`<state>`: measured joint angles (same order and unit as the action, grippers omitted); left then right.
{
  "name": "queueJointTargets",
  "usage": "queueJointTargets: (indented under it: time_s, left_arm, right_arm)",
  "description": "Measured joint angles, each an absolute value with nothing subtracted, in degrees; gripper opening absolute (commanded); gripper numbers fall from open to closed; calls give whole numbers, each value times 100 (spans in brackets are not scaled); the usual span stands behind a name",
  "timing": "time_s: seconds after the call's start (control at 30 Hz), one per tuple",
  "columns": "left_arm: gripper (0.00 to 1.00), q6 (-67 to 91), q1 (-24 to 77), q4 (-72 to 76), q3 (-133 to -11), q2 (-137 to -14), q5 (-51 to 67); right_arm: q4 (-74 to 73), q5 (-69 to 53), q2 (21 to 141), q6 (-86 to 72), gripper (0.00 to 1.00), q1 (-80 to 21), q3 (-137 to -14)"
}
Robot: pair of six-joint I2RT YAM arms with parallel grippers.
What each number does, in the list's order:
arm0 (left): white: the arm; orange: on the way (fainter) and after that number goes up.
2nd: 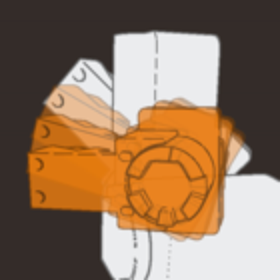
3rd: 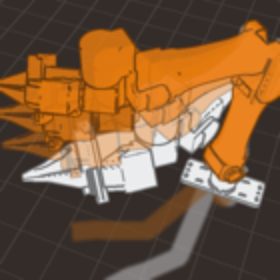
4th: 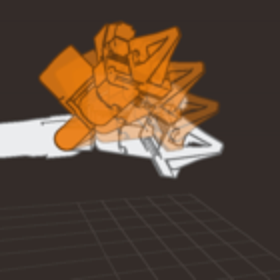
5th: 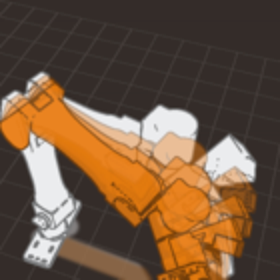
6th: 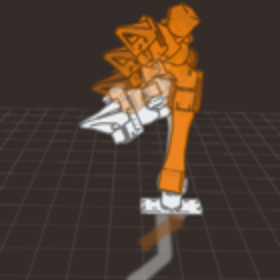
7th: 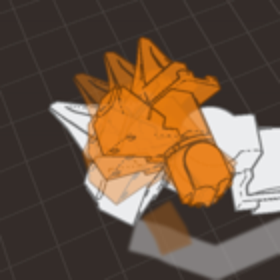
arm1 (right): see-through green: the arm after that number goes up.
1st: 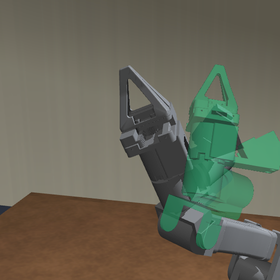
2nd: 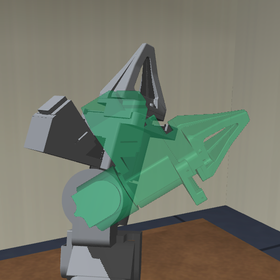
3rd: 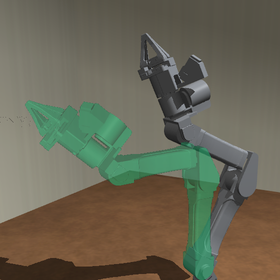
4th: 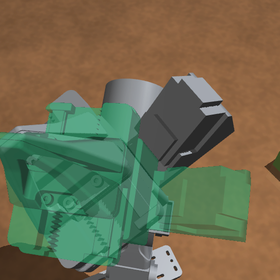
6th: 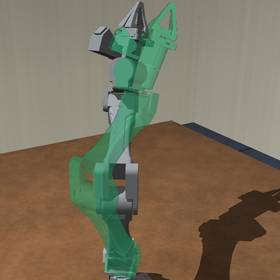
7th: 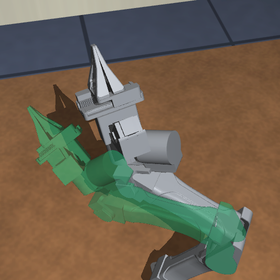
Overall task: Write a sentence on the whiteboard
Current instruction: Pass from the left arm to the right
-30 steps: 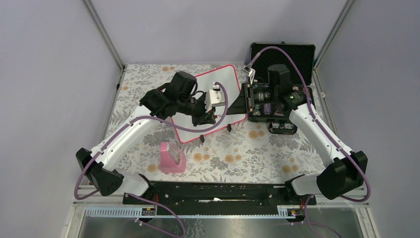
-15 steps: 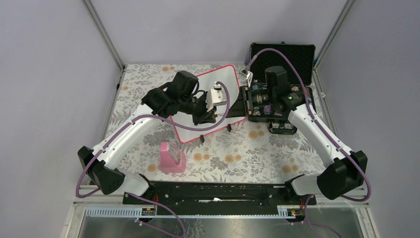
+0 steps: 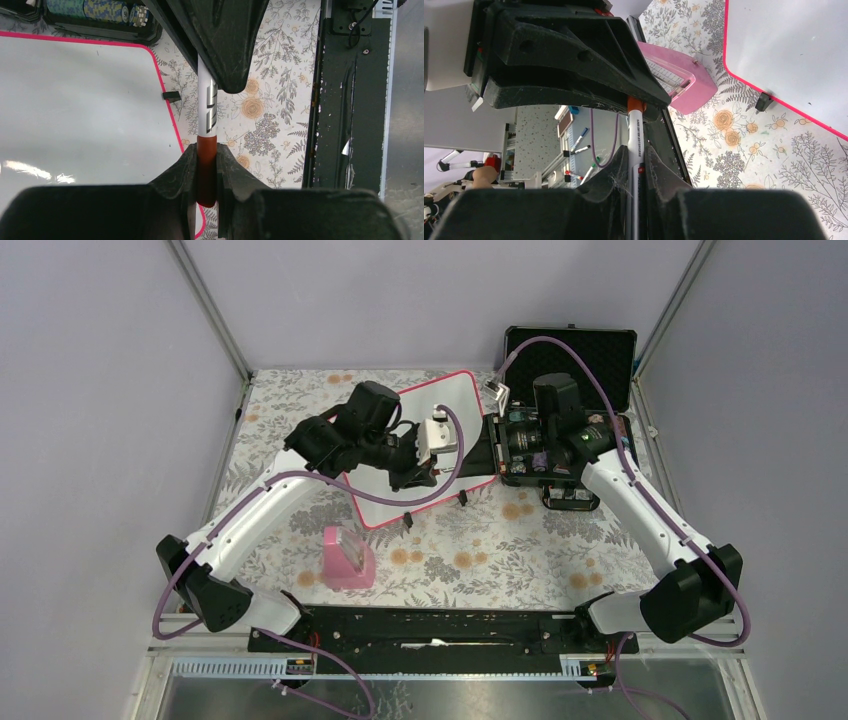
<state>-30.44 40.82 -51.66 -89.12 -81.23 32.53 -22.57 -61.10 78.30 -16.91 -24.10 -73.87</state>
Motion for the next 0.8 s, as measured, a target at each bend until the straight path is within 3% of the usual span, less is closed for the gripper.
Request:
queueJointTargets:
  time_s: [0.03,0.13,0.2,0.47,0.8]
  left_arm:
    - [9,-3074,4082,-5164,-8912,-8123,3258]
    - [40,-3144,4082,-5170,-8912,-8108,3251]
    - [46,-3177,4082,-5177,-8912,-8103,3223]
    - [38,-3201,4029,-5181,-8910,-7955,3044]
    - [39,-3118,3986,-5100,-8910,-7944,2836]
  right_arm:
    - [-2285,-6095,7830,-1673,0,-2414,-7400]
    - [-2303,-6086,7828,-1634,0,-2427,-7408]
    - [-2333,-6053,7828,-1605,0,-2434,-7417]
    - [-2497,-5964,7828,-1470,0,-2434,-7419]
    - [-2497,-5966,7826,-1374,0,-2434,-7419]
